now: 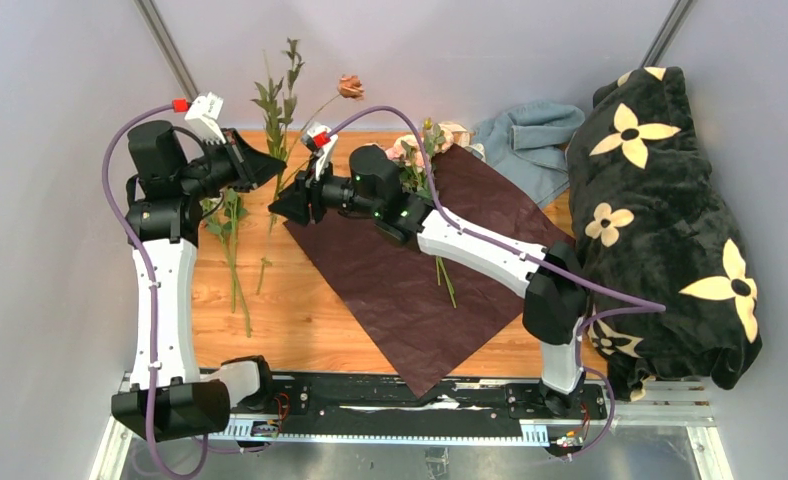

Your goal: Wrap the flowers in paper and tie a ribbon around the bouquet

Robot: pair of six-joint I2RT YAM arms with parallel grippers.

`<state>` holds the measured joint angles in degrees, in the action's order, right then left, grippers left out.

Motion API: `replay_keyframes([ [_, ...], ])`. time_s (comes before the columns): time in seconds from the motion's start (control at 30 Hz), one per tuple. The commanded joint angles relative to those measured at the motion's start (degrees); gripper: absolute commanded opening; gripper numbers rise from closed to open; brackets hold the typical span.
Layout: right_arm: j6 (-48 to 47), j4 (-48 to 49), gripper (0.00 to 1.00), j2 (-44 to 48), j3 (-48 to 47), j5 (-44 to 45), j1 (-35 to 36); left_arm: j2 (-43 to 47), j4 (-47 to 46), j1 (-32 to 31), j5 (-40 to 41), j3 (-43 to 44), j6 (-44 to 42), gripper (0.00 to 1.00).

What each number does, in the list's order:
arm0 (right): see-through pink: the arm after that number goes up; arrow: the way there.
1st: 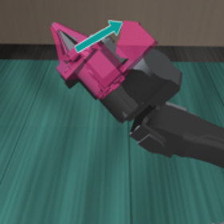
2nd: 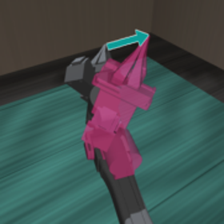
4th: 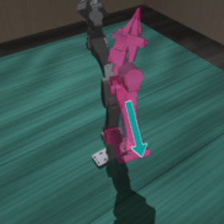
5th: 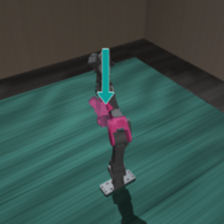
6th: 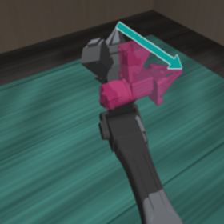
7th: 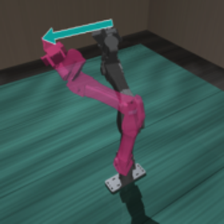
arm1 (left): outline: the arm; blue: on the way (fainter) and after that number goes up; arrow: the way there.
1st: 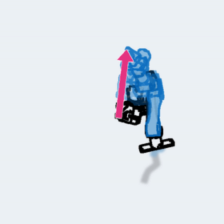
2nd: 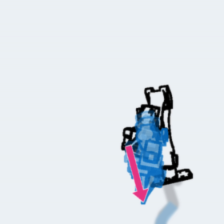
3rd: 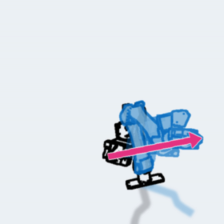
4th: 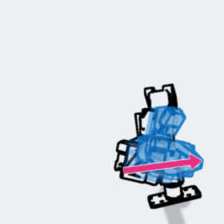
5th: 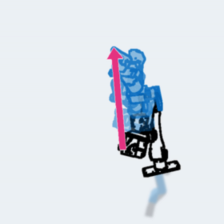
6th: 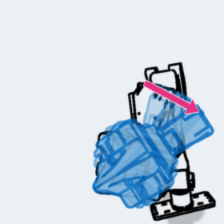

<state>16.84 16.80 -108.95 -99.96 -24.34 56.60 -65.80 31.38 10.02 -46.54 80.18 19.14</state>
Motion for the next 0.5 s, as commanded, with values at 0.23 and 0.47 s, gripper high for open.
replay_keyframes([
  [0.23, 2.5, 2.87, 0.35, 7.08, 9.11, 8.51, 0.09, 2.69, 0.53, -0.35, -5.94, -0.95, 2.78, 0.0],
  [0.47, 3.15, 5.03, 0.5, 4.09, 7.28, 9.24, 0.09, 2.99, -4.38, -1.0, -7.47, -4.87, 6.61, 0.0],
])
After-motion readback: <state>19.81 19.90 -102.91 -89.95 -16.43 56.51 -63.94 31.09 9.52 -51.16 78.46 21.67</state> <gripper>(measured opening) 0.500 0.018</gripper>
